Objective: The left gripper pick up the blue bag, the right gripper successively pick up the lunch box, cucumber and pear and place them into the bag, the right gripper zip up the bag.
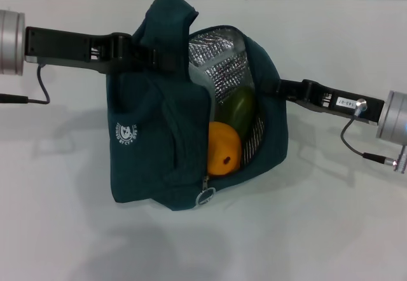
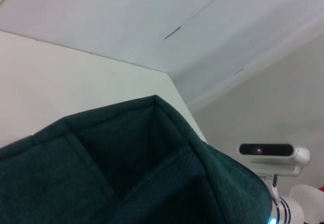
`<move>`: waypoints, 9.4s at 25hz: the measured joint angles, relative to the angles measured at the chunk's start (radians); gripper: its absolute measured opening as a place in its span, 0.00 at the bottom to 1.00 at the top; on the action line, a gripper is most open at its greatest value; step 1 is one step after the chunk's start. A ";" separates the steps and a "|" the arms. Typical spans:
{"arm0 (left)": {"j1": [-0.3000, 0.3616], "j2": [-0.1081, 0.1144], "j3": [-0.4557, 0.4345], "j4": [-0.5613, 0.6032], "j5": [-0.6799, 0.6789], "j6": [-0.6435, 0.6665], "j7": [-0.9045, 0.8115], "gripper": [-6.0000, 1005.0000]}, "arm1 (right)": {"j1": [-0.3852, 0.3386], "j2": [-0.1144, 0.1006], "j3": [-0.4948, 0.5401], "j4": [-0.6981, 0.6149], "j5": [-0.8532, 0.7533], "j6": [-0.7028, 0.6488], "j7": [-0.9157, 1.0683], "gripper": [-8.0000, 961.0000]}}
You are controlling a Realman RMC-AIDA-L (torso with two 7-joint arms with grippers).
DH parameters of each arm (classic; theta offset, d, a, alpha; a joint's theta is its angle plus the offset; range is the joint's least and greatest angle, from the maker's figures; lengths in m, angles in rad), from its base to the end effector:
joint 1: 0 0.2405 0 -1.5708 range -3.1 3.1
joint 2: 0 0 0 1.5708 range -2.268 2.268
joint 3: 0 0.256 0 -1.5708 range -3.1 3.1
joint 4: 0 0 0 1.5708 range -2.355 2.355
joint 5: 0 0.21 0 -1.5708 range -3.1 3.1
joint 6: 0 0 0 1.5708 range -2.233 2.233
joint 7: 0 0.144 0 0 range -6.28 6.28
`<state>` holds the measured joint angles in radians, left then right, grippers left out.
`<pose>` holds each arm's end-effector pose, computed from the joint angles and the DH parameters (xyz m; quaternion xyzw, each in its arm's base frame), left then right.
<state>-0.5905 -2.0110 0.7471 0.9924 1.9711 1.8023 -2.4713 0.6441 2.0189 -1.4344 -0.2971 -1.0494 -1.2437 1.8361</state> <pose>-0.2016 0.3459 0.0699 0.8291 0.5114 0.2252 0.0162 0.2199 0.3586 -0.0564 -0.7795 0.5121 0.3592 0.0336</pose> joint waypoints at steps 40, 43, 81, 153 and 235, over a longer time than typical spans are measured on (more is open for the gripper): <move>-0.095 -0.021 0.014 -0.246 0.058 -0.073 0.051 0.05 | -0.188 -0.051 0.276 -0.081 -0.051 -0.332 -0.090 0.21; -0.095 -0.021 0.014 -0.246 0.056 -0.072 0.052 0.05 | -0.201 -0.055 0.278 -0.083 -0.053 -0.370 -0.133 0.31; -0.108 -0.052 0.024 -0.247 0.023 -0.083 0.059 0.05 | -0.278 0.008 0.138 0.024 -0.332 -0.323 -0.901 0.89; -0.094 -0.055 0.020 -0.248 0.013 -0.083 0.093 0.05 | -0.335 -0.015 -0.009 -0.003 0.029 -0.421 -0.917 0.02; 0.131 -0.083 0.033 -0.712 -0.470 -0.216 1.377 0.76 | 0.068 0.009 -0.034 -0.106 0.224 -0.220 -0.948 0.02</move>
<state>-0.4598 -2.0942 0.7803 0.2809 1.5007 1.5863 -1.0940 0.7126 2.0278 -1.4689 -0.4033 -0.8250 -1.4641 0.8880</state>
